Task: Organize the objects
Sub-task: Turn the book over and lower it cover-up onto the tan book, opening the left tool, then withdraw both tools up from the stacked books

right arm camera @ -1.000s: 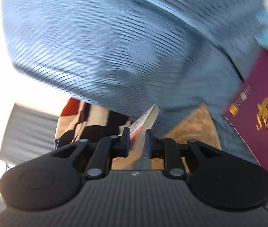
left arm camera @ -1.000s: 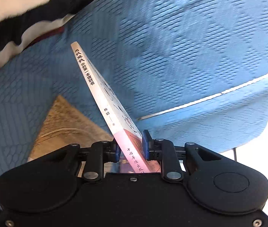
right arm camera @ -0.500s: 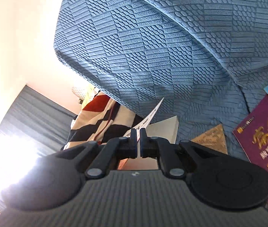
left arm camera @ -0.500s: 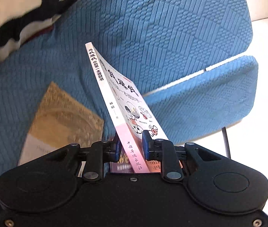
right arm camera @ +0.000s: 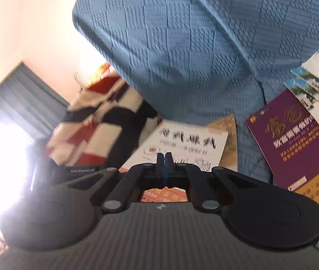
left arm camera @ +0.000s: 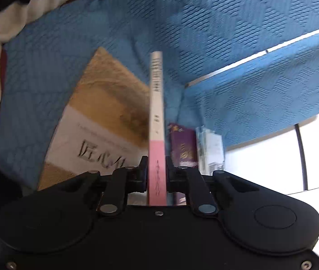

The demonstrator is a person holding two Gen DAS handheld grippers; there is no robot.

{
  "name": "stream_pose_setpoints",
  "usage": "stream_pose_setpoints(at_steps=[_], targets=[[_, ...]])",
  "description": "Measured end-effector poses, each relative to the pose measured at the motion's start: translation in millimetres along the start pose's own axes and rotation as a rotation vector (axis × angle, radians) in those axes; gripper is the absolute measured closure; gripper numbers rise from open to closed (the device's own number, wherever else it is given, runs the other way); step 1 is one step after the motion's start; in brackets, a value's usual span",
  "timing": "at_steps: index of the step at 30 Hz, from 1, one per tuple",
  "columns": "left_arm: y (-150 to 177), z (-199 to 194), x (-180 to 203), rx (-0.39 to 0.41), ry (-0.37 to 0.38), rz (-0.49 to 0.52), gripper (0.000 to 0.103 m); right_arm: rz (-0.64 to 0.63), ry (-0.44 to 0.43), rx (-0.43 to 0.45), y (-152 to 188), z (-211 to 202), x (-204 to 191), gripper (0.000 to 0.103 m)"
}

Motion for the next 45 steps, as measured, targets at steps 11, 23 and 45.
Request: stream_pose_setpoints(at_steps=[11, 23, 45], targets=[[12, 1, -25, -0.005, -0.159, -0.020, 0.068, -0.021, 0.133, -0.083, 31, 21, 28, 0.097], [23, 4, -25, 0.024, -0.440, 0.169, 0.054, -0.070, 0.227, -0.143, 39, 38, 35, 0.072], [33, 8, -17, 0.123, -0.521, 0.304, 0.053, -0.368, 0.271, -0.116, 80, 61, 24, 0.067]])
Point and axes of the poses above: each gripper's, at about its wrist camera, not at the fingertips, and z roughly the way its jaws point, x to its right, y to its underside, the point moved 5 cm from there along z, roughly the way its jaws point, and after that the axes turned 4 degrees about y, right-handed, at the moved point
